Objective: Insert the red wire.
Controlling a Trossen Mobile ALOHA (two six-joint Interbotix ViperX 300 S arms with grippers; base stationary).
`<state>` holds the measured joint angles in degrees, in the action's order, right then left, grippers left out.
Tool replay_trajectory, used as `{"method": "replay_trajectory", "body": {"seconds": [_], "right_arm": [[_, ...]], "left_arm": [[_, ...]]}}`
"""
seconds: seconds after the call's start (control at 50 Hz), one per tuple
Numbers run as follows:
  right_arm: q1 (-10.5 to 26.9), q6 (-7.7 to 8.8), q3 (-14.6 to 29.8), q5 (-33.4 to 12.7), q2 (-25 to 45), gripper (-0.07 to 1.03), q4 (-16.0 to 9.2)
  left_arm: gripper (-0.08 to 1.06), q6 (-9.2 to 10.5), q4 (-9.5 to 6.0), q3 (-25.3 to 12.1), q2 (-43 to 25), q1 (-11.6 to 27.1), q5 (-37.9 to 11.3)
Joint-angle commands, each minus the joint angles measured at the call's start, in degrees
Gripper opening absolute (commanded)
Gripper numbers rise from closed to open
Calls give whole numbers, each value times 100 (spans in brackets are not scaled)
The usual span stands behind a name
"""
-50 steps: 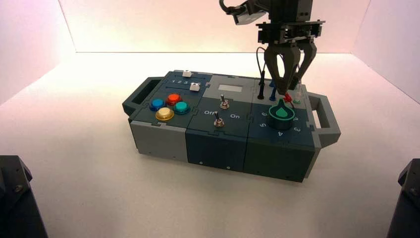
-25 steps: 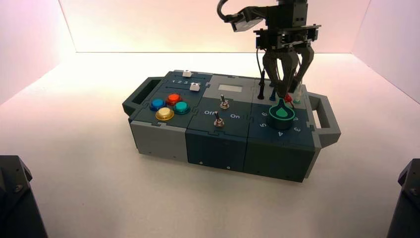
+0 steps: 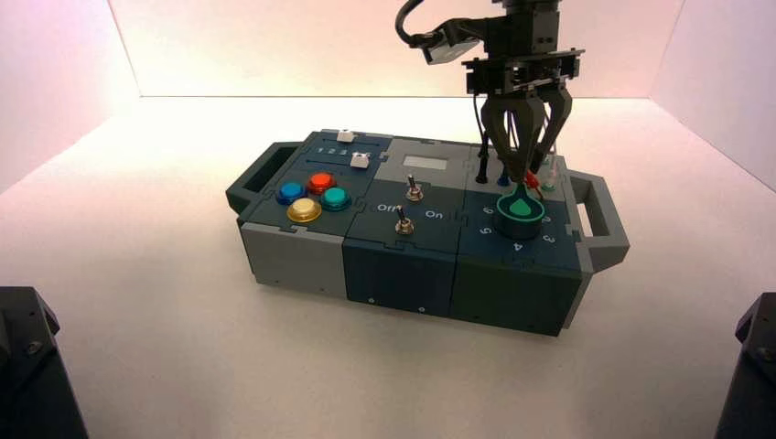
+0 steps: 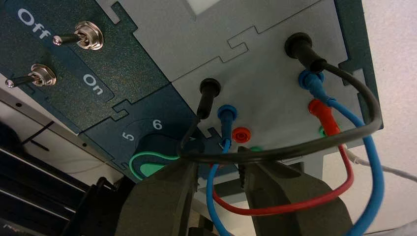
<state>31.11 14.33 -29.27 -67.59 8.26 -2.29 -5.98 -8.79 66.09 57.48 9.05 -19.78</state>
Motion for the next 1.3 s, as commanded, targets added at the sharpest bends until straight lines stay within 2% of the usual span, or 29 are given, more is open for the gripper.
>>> {"method": "replay_trajectory", "body": {"seconds": [0.02,0.16,0.26,0.28,0.36,0.92,1.3], "right_arm": [[9,53,132,0,-70,41,44],[9,44,141,-18,-53,36,70],[9,26,149,-44,-35,26,105],[0,9,149,-70,-9,18,141],[0,0,141,-132,53,-3,237],[0,-255,202,211,-554,-2,281],[0,-598,-343,1090,-1239,-2,281]], "left_arm": [[-3,9,-9,-167,-35,9,35],[-3,9,-9,-167,-26,9,35],[-3,9,-9,-167,-26,9,35],[-3,9,0,-158,-26,9,35],[-3,9,-9,-167,-18,9,35],[-3,9,-9,-158,18,9,35],[-3,9,0,-158,9,18,44]]}}
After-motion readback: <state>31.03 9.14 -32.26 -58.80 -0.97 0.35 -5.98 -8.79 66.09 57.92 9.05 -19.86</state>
